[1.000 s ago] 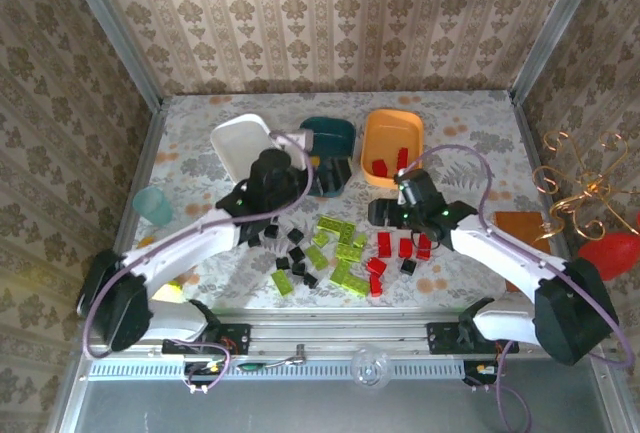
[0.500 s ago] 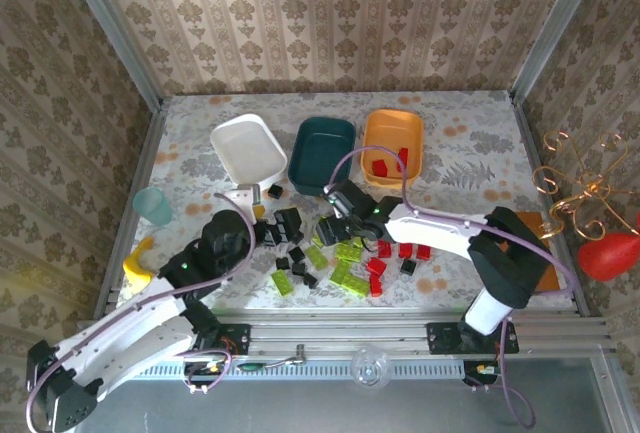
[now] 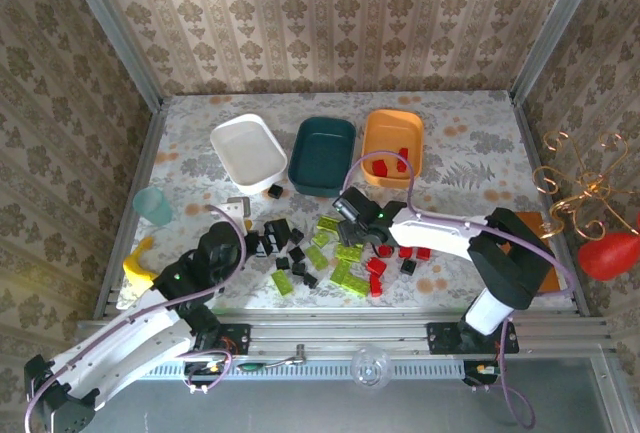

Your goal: Sort the legos into containers by color

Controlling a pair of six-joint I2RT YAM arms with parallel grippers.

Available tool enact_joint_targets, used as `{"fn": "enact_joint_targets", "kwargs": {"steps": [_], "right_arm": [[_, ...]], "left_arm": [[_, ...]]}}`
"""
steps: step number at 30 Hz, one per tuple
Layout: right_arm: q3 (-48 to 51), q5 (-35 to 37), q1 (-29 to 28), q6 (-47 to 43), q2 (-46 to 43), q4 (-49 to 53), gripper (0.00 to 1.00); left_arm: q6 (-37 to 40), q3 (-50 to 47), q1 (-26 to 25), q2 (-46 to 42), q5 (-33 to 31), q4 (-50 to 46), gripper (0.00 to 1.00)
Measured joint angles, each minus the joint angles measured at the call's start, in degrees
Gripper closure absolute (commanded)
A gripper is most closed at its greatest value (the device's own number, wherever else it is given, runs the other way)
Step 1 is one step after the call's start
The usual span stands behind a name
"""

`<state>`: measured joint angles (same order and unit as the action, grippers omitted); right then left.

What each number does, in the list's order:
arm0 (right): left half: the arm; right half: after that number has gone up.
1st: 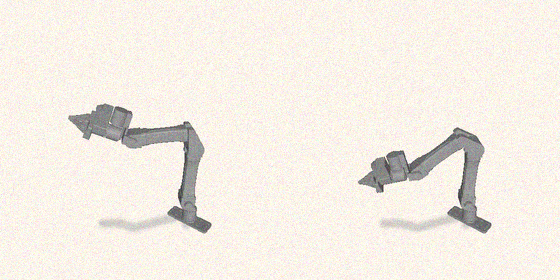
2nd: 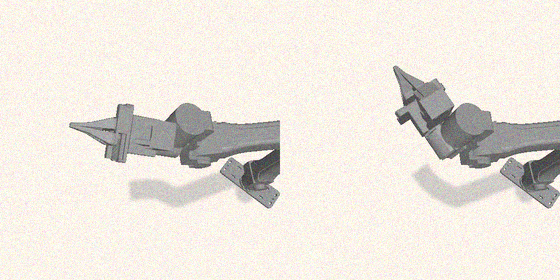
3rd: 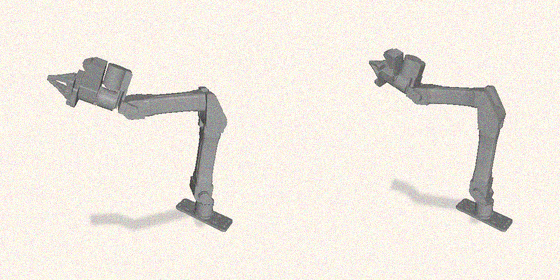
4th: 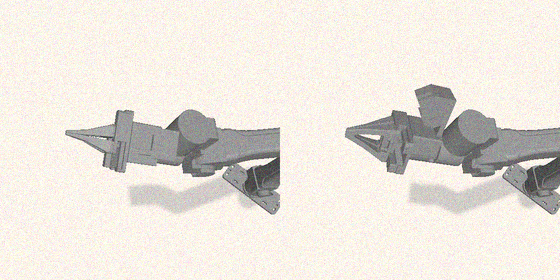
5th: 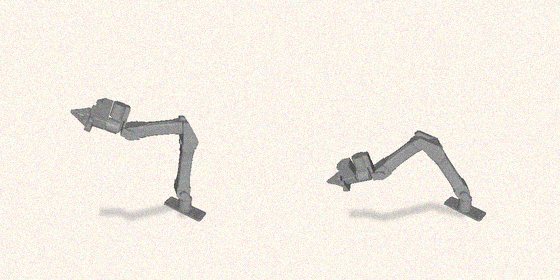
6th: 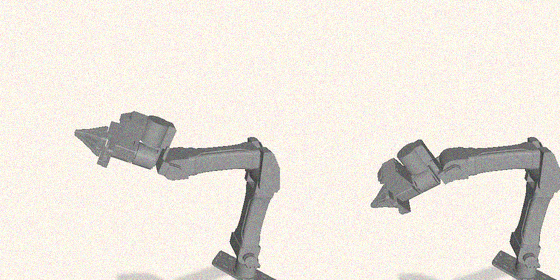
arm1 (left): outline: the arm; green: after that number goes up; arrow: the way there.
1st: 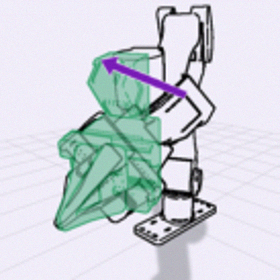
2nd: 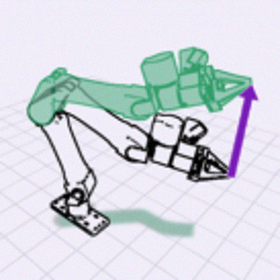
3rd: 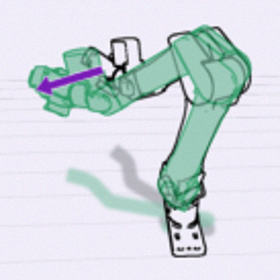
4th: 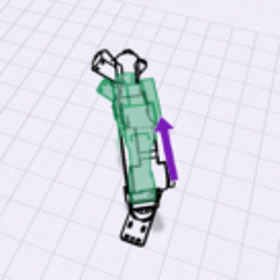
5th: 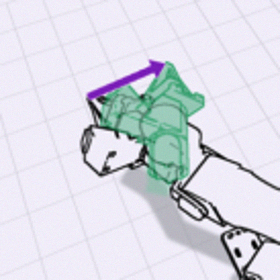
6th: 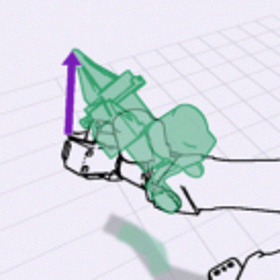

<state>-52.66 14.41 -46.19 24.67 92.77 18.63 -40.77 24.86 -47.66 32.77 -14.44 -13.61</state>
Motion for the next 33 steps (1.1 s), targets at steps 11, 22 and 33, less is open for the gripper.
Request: {"fn": "enact_joint_targets", "kwargs": {"steps": [11,22,33], "right_arm": [[3.34,-2.93,1.31,0.61,-1.05,-1.90,0.42],[5.38,-6.01,1.90,0.59,-1.66,-4.63,0.41],[7.06,-6.10,2.23,0.63,-2.80,-6.32,0.42]], "left_arm": [[-0.04,-0.15,0.00,1.75,0.00,0.26,0.00],[-0.20,-0.37,0.02,1.77,0.00,0.33,0.00],[-0.22,-0.81,0.07,1.79,0.00,0.31,0.00]]}}
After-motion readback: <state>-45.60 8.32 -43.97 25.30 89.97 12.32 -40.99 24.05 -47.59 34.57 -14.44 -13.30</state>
